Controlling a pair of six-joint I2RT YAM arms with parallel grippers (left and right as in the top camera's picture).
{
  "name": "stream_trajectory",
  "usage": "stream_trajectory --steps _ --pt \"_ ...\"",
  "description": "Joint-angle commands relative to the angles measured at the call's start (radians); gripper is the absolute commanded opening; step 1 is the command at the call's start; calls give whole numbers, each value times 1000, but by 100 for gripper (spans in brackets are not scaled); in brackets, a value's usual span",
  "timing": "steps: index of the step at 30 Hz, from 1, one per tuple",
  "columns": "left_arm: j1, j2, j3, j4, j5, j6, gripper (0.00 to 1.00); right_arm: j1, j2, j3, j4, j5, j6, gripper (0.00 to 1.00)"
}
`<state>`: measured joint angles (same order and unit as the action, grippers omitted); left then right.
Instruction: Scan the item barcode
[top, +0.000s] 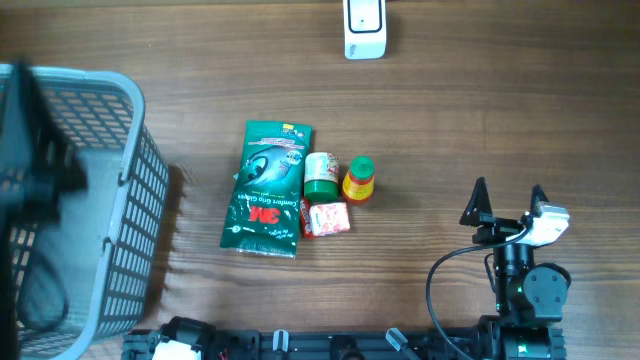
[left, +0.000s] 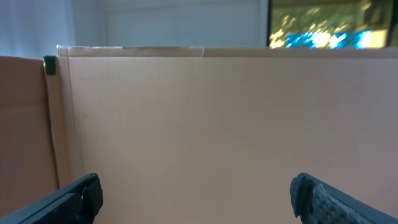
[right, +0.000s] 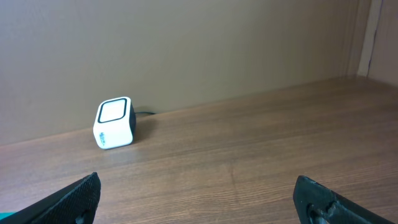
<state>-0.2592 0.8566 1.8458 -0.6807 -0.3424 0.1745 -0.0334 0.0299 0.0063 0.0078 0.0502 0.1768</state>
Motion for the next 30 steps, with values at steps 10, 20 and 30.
stream_trajectory --steps 10,20,30 --pt "260 -338 -209 106 315 -86 100 6 19 0 18 -414 1045 100" --pt "473 -456 -209 102 344 -321 100 6 65 0 25 -616 1078 100" --pt "394 -691 -240 106 350 -331 100 6 67 111 -50 -805 775 99"
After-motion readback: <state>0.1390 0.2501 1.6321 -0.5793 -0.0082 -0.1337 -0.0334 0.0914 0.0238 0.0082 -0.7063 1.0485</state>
